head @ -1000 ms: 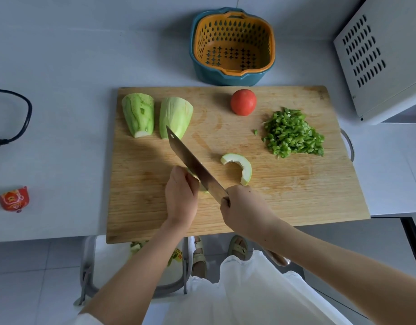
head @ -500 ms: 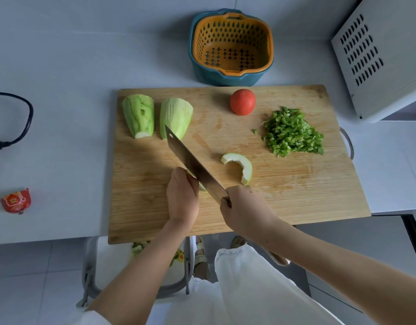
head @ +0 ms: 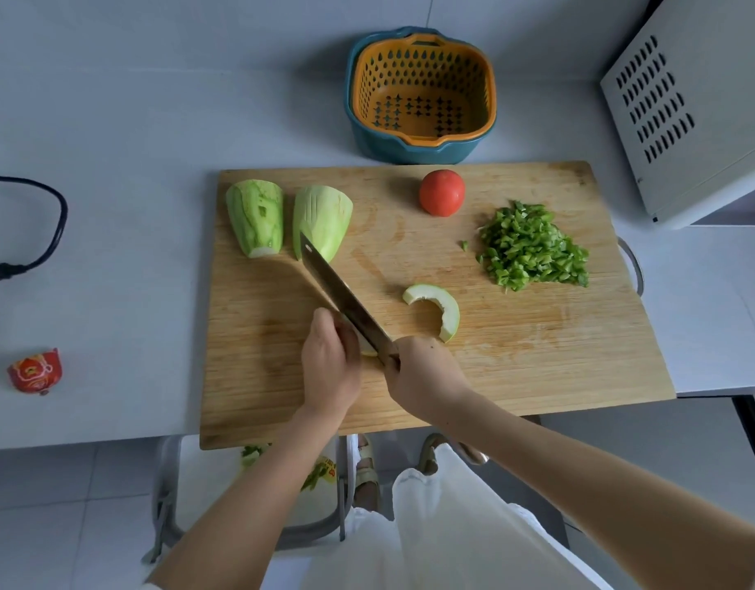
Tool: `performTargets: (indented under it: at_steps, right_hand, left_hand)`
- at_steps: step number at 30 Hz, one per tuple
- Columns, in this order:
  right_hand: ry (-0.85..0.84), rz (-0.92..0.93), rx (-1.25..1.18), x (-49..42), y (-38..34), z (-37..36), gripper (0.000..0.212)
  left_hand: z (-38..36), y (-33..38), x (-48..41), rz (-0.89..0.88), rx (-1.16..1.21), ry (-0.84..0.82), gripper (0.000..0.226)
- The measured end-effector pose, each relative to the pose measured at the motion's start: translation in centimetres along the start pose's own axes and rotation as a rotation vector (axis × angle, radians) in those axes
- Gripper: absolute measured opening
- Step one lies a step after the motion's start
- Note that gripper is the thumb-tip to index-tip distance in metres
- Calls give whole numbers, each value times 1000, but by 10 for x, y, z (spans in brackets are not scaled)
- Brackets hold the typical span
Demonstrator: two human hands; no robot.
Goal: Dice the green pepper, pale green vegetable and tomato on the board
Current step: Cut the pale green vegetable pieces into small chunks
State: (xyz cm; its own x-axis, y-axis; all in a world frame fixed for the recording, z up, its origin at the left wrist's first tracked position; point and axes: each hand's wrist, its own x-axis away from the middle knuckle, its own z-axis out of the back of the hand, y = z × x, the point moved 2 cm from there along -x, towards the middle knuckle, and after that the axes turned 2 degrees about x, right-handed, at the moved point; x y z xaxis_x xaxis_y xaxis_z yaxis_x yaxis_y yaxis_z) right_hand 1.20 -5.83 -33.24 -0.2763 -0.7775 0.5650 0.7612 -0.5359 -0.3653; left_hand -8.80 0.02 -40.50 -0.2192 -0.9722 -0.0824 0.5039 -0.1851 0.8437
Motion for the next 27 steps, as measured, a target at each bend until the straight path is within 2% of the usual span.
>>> performTargets:
  at_steps: [4,9,15,18,21,27]
  right_hand:
    - [0,7,-42,-1,4,1,23]
    - [41,26,-7,21,3,15,37]
    - [4,38,83,31,0,20,34]
    - [-9,33,77,33,-2,22,34]
    - [-17,31,98,34,-3,24,34]
    - [-34,18,108,28,-7,22,33]
  left_hand:
    - [7,-2,-3,-112,-13,-37,22]
    - [0,-2,1,7,-79,-58,19]
    - [-1,4,0,-63,-184,-44,23]
    - [-2,3,-1,-94,-211,-53,17]
    - [-2,2,-1,-93,-221,-53,12]
    - [-3,-1,-1,-112,-206,-56,16]
